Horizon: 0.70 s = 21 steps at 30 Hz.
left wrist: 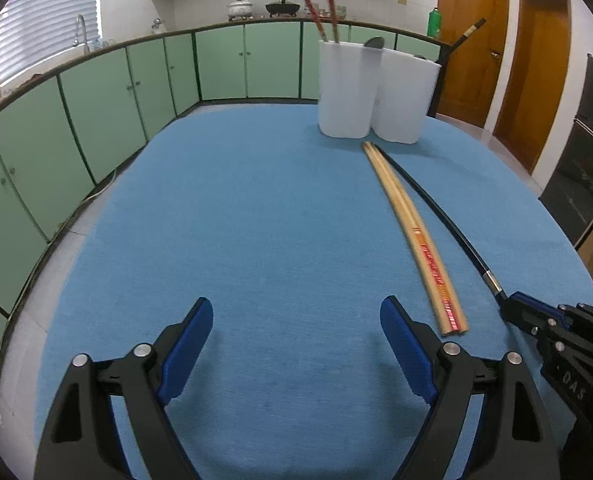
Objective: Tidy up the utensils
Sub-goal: 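Grasp the black chopstick with the right gripper while the left grasps a plain wooden chopstick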
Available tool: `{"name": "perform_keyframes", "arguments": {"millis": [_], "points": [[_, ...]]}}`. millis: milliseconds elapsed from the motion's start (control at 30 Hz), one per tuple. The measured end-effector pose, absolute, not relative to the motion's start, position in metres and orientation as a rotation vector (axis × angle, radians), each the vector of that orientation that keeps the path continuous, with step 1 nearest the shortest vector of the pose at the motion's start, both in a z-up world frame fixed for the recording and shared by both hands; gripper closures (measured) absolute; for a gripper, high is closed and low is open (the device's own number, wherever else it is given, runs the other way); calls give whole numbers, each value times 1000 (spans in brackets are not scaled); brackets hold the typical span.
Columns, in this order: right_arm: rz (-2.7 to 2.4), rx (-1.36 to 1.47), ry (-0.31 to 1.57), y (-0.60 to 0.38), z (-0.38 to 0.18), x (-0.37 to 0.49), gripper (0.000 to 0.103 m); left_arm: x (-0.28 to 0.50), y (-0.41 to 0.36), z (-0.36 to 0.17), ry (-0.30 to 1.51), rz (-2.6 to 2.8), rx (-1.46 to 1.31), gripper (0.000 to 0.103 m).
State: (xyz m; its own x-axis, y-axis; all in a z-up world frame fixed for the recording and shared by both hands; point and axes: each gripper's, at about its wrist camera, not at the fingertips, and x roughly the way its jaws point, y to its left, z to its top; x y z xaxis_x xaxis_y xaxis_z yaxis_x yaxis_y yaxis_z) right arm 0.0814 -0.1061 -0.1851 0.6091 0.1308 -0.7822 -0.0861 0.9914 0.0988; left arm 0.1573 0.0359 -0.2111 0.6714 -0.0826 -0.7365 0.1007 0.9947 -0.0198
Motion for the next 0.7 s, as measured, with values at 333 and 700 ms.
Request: {"name": "perform_keyframes", "arguments": {"millis": [333,700], "points": [[31,87,906,-138,-188,83,96,150,1,-214,856,-214,50,19],[42,92,903,-141,-189,81,96,157,-11,-221,902,-211,78,18]]}}
